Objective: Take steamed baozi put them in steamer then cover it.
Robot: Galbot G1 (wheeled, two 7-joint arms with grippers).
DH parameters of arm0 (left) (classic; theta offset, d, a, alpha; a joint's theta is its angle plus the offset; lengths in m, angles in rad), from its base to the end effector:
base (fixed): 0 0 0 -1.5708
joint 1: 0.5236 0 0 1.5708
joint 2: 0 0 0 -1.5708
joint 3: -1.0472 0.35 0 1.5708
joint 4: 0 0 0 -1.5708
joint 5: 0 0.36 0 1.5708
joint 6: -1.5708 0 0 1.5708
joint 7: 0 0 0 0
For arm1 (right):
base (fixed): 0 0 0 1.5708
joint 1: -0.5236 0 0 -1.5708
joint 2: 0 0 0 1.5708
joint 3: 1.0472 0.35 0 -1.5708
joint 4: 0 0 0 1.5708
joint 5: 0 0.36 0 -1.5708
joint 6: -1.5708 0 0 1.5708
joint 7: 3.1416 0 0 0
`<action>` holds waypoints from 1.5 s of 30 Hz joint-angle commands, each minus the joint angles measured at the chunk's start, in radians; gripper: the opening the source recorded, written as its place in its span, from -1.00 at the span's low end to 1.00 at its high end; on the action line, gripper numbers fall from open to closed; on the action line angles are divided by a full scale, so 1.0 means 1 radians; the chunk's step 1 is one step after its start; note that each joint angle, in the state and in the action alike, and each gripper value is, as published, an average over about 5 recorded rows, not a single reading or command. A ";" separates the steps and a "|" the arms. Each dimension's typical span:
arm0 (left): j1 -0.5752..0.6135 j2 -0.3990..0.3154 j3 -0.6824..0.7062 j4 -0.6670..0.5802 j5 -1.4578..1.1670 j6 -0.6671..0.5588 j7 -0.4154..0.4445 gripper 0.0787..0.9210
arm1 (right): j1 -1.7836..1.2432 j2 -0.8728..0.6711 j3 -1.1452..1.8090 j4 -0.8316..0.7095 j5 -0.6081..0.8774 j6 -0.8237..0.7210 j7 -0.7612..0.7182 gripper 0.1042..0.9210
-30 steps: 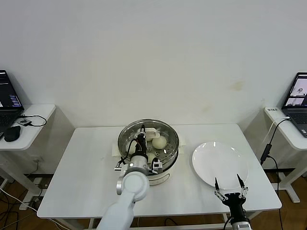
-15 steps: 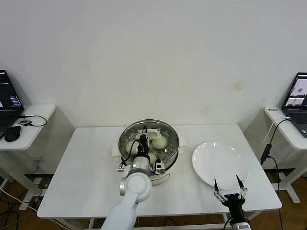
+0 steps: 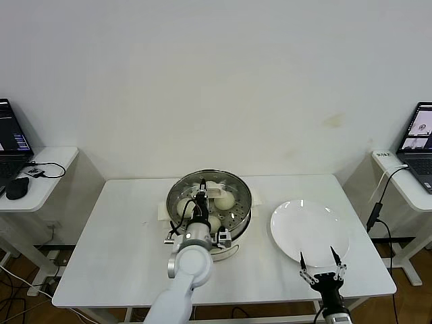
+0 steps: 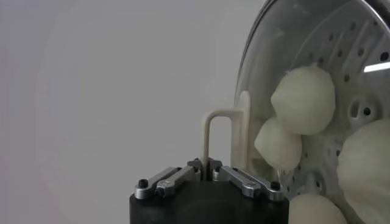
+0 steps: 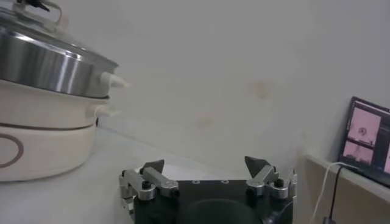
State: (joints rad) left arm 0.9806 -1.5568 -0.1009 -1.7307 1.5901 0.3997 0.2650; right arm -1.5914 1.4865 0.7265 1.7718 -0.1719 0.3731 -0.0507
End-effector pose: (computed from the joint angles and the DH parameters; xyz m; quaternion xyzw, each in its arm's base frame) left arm 0.3430 -0.1417 -0.2725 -0.0254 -0.7167 -0.6969 0.0059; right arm 0.1552 -0.0942 -0.4109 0.0088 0.9855 -0.1692 0.0069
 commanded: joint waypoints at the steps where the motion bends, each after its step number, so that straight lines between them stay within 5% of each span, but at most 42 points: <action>1: 0.004 -0.003 -0.006 0.001 0.003 -0.010 -0.012 -0.83 | 0.003 0.001 -0.003 -0.003 -0.001 -0.001 -0.001 0.76; 9: 0.038 0.014 0.003 -0.075 -0.018 -0.013 -0.011 -0.32 | 0.001 0.005 -0.005 -0.004 -0.004 -0.001 -0.002 0.76; 18: 0.198 0.088 0.012 -0.298 -0.111 -0.019 -0.027 0.30 | 0.000 0.008 -0.003 -0.008 -0.002 -0.005 -0.003 0.76; 22: 0.356 0.164 -0.042 -0.443 -0.343 -0.037 -0.105 0.56 | 0.009 0.008 0.004 -0.030 0.010 -0.006 -0.006 0.76; 25: 0.500 0.246 -0.131 -0.528 -0.689 -0.077 -0.243 0.71 | 0.012 0.008 0.010 -0.043 0.018 -0.005 -0.006 0.76; 30: 0.653 0.354 -0.374 -0.505 -1.541 -0.359 -0.473 0.76 | -0.002 0.006 -0.006 -0.029 0.033 -0.005 -0.014 0.76; 33: 0.706 0.362 -0.478 -0.433 -1.780 -0.487 -0.522 0.77 | -0.018 0.001 -0.021 -0.017 0.031 -0.006 -0.015 0.76; 45: 0.821 0.318 -0.511 -0.342 -1.891 -0.579 -0.464 0.77 | -0.176 -0.171 -0.079 0.111 0.207 -0.039 -0.059 0.76</action>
State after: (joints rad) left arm 1.6273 -1.2538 -0.4767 -2.1118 0.3058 -0.0007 -0.1301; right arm -1.6513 1.4326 0.6853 1.7932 -0.1007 0.3542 -0.0868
